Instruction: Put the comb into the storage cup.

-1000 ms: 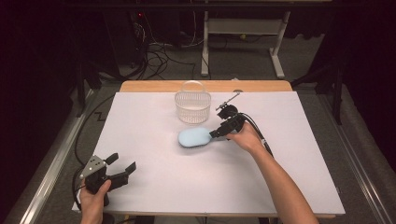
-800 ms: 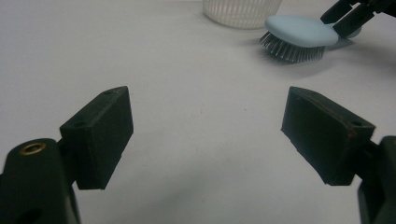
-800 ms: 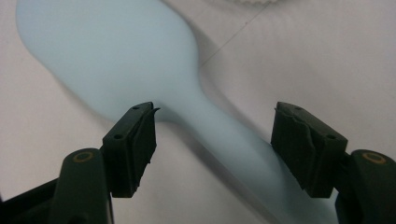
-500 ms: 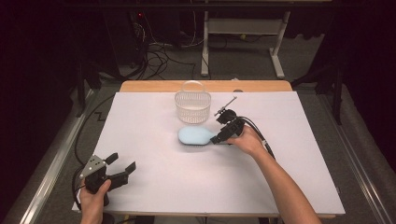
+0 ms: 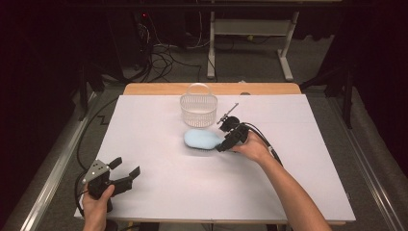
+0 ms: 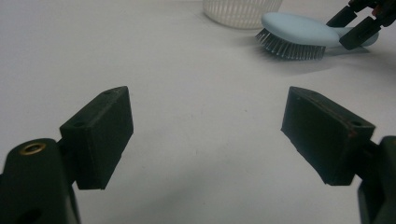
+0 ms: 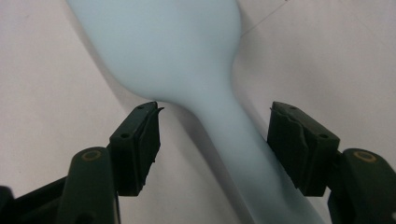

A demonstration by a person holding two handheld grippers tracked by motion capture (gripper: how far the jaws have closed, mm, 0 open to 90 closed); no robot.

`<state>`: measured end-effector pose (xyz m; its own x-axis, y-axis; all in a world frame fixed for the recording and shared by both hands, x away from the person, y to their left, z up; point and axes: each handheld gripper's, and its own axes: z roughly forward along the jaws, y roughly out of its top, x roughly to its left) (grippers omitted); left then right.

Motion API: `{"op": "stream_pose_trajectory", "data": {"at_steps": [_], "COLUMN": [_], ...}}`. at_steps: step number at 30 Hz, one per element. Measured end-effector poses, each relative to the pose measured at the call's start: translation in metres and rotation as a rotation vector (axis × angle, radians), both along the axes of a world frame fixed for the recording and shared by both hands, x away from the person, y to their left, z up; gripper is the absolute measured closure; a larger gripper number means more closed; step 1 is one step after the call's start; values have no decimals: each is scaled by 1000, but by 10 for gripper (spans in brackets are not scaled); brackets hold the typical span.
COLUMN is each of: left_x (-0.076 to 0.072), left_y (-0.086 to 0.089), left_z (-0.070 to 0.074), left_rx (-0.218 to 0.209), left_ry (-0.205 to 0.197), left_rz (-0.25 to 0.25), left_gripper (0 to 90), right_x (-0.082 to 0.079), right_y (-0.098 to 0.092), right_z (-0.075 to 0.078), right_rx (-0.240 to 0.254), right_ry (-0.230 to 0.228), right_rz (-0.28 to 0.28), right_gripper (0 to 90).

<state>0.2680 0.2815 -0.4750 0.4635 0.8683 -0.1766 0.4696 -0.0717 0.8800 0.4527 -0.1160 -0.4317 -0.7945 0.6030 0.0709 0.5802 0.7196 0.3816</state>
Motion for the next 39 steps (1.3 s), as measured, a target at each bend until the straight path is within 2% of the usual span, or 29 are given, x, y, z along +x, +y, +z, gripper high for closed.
{"op": "stream_pose_trajectory", "data": {"at_steps": [15, 22, 25, 31, 39], "left_x": [0, 0, 0, 1, 0], "left_y": [-1, -1, -1, -2, -2], "left_z": [0, 0, 0, 0, 0], "left_rx": [5, 5, 5, 8, 8], "left_ry": [0, 0, -1, 0, 0], "left_rz": [-2, -3, -4, -6, -8], "left_gripper": [174, 174, 174, 174, 174], "right_x": [-5, -9, -9, -11, -10], "right_y": [8, 13, 14, 15, 20], "right_z": [-2, -3, -4, -4, -6], "right_rx": [-54, -87, -102, -116, -119], "right_ry": [-41, -50, -68, -72, -67], "right_rz": [53, 71, 91, 108, 107], "right_gripper": [438, 510, 542, 589, 593]}}
